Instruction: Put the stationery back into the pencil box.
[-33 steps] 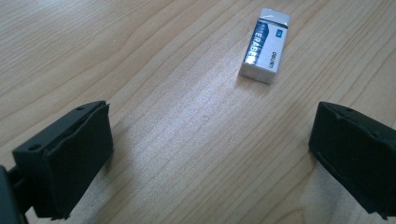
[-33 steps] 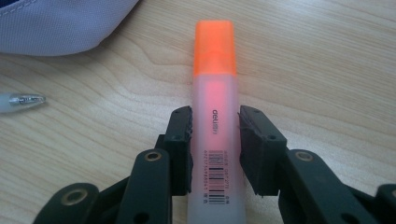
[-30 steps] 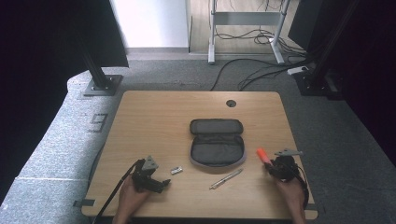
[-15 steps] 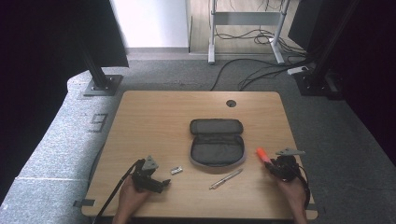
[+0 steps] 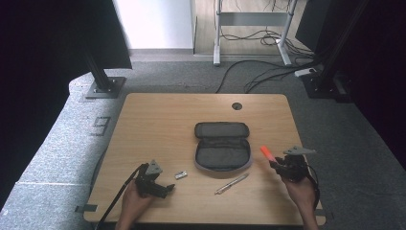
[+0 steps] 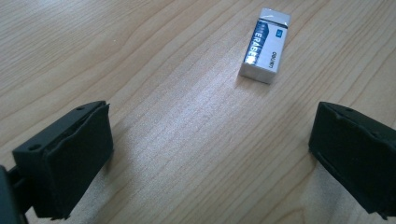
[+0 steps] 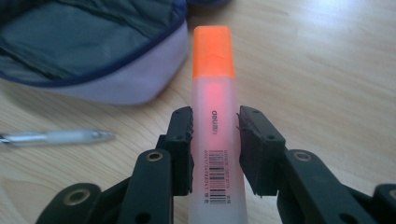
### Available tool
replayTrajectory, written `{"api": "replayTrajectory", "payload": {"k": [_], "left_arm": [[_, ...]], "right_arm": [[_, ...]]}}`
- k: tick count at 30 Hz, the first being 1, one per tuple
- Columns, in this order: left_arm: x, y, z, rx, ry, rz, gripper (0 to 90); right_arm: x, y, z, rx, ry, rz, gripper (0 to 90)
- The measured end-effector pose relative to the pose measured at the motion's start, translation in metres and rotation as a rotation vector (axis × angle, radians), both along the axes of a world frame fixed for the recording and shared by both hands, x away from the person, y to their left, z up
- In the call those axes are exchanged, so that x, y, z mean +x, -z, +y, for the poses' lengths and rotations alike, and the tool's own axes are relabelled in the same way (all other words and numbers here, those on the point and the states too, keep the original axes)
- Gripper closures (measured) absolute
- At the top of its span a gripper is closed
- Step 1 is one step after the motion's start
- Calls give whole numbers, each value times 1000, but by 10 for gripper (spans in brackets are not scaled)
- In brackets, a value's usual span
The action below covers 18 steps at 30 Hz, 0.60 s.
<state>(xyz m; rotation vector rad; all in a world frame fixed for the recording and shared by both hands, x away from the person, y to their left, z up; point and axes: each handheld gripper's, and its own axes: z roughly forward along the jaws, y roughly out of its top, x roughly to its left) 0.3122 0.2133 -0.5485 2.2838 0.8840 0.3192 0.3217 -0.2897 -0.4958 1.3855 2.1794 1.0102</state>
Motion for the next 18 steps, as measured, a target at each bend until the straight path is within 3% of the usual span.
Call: {"api": "replayTrajectory", "payload": {"k": [18], "left_arm": [[0, 0, 0, 0, 0, 0, 0]], "right_arm": [[20, -27, 39, 12, -127, -30, 653]]}}
